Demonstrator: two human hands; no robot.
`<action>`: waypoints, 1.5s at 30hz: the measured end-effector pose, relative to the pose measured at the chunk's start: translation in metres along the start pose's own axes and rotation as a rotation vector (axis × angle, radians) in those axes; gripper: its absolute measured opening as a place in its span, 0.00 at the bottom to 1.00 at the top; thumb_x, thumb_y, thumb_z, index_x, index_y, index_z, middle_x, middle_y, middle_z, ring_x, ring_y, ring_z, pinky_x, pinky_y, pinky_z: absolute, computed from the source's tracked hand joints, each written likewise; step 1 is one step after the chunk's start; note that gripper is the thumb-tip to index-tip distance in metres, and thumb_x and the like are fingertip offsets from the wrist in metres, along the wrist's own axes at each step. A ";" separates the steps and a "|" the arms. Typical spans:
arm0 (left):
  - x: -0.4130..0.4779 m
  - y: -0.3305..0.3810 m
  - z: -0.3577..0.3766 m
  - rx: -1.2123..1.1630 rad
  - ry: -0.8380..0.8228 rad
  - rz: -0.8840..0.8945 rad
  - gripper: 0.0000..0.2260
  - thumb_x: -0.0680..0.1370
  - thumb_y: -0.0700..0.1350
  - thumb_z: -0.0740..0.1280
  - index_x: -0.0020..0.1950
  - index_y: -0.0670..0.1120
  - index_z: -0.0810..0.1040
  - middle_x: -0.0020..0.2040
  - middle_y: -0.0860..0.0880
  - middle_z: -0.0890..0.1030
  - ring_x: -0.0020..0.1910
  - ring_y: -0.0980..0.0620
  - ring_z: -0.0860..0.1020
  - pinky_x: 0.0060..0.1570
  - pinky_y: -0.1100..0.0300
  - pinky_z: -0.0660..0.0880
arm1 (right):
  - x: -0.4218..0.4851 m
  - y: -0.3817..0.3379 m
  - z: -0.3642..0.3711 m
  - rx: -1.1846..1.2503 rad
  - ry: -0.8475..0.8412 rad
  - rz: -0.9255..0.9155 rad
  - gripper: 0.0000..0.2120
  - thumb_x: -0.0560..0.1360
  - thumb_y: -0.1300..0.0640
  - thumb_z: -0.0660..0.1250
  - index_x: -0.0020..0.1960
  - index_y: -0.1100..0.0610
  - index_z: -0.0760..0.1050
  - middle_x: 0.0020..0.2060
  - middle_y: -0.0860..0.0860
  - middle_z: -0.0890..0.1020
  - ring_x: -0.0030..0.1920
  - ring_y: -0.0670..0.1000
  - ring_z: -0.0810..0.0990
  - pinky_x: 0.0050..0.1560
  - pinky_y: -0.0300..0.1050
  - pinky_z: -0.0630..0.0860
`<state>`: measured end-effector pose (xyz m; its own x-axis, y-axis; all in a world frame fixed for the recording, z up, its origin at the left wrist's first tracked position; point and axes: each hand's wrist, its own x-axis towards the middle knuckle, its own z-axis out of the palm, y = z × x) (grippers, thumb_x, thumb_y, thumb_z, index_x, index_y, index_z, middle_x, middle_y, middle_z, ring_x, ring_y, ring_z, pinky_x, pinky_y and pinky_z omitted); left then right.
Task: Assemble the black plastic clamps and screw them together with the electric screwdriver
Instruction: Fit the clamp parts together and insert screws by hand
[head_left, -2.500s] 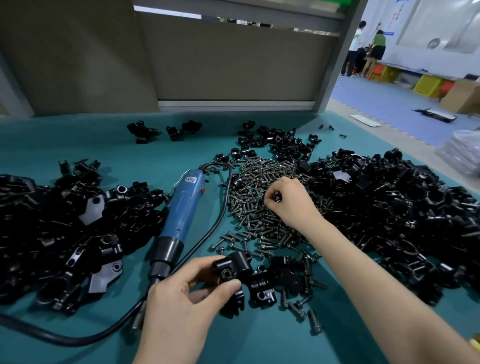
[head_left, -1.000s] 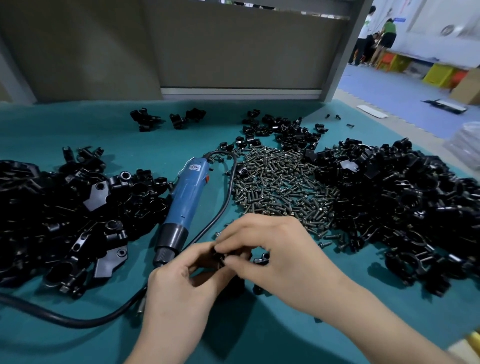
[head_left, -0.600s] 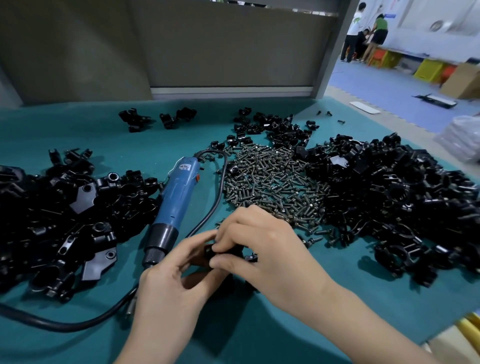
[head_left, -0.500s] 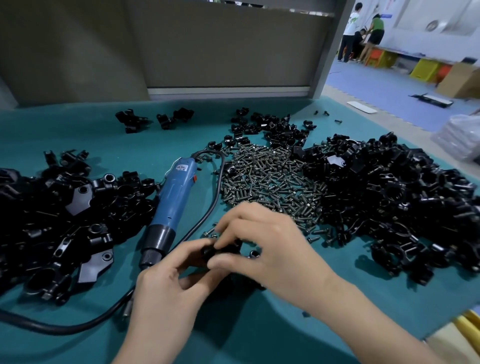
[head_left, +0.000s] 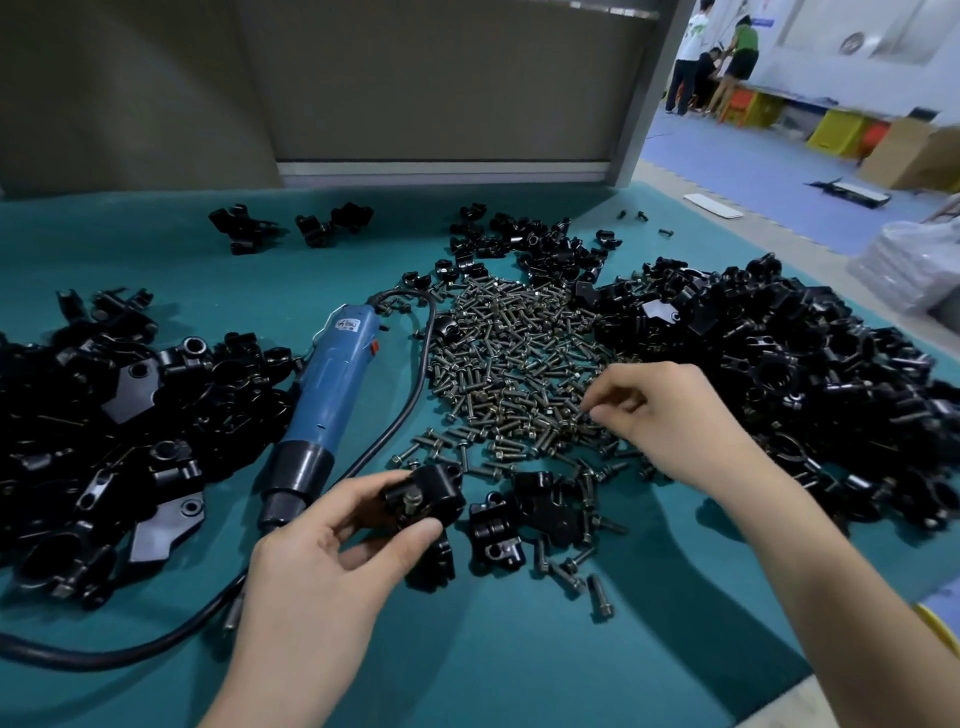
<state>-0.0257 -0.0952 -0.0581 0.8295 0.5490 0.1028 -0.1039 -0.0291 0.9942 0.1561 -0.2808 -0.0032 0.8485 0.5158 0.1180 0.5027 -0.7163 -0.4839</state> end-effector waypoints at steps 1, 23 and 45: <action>0.000 0.001 0.000 -0.002 0.002 -0.003 0.16 0.56 0.51 0.75 0.43 0.59 0.84 0.43 0.55 0.86 0.40 0.59 0.84 0.40 0.72 0.76 | -0.003 -0.001 0.003 0.024 -0.039 -0.009 0.11 0.73 0.61 0.72 0.38 0.46 0.78 0.36 0.43 0.81 0.36 0.41 0.78 0.38 0.25 0.71; -0.002 0.008 0.002 0.000 -0.003 -0.021 0.16 0.56 0.49 0.75 0.43 0.59 0.84 0.42 0.55 0.86 0.40 0.59 0.84 0.40 0.72 0.76 | -0.027 -0.043 0.014 1.222 -0.131 0.006 0.09 0.63 0.59 0.73 0.43 0.55 0.85 0.34 0.53 0.82 0.32 0.46 0.79 0.33 0.34 0.75; -0.004 0.008 0.003 0.020 0.055 -0.013 0.12 0.61 0.41 0.75 0.42 0.53 0.84 0.40 0.58 0.85 0.37 0.63 0.83 0.37 0.77 0.74 | -0.056 -0.005 0.010 0.054 -0.168 -0.081 0.16 0.72 0.46 0.70 0.59 0.45 0.78 0.50 0.38 0.76 0.45 0.38 0.76 0.45 0.30 0.71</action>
<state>-0.0279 -0.1001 -0.0500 0.7994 0.5942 0.0888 -0.0819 -0.0386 0.9959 0.1044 -0.3017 -0.0161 0.7639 0.6452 0.0138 0.5547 -0.6455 -0.5250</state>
